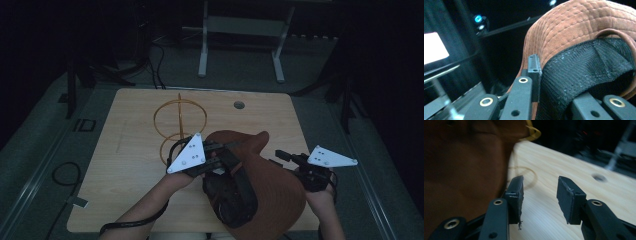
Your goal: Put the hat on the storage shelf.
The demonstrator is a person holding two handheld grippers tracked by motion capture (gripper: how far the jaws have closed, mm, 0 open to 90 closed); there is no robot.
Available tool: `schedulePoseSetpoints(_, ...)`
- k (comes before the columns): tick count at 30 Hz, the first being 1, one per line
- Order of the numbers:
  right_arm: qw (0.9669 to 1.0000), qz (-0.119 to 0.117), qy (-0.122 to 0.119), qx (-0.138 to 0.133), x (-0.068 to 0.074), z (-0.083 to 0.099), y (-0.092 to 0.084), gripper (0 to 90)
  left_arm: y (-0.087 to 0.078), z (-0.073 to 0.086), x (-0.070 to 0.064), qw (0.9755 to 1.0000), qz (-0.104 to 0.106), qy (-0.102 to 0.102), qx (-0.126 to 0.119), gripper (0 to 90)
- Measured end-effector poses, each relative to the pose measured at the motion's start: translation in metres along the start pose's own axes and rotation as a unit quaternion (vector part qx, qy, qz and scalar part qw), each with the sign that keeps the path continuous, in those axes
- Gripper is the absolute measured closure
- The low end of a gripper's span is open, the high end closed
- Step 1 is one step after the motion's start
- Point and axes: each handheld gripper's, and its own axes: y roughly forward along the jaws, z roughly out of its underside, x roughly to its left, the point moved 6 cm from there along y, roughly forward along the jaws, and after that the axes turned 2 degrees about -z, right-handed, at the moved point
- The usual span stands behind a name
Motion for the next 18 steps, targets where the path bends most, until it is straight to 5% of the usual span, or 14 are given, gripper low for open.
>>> schedulePoseSetpoints(4, 0.9973, -0.059, -0.023, -0.038, 0.024, -0.013, 0.006, 52.2, 0.004, -0.002, -0.005, 0.9999, 0.007, -0.006, -0.008, 85.9)
schedulePoseSetpoints(8, 0.9946, -0.086, -0.035, -0.047, 0.035, -0.021, 0.014, 51.0, 0.009, -0.003, -0.008, 0.9999, 0.006, -0.004, -0.007, 85.9)
schedulePoseSetpoints(18, 0.9908, -0.106, -0.034, -0.076, 0.041, -0.031, 0.027, 48.1, 0.019, -0.003, -0.015, 0.9997, 0.006, -0.013, -0.021, 85.8)
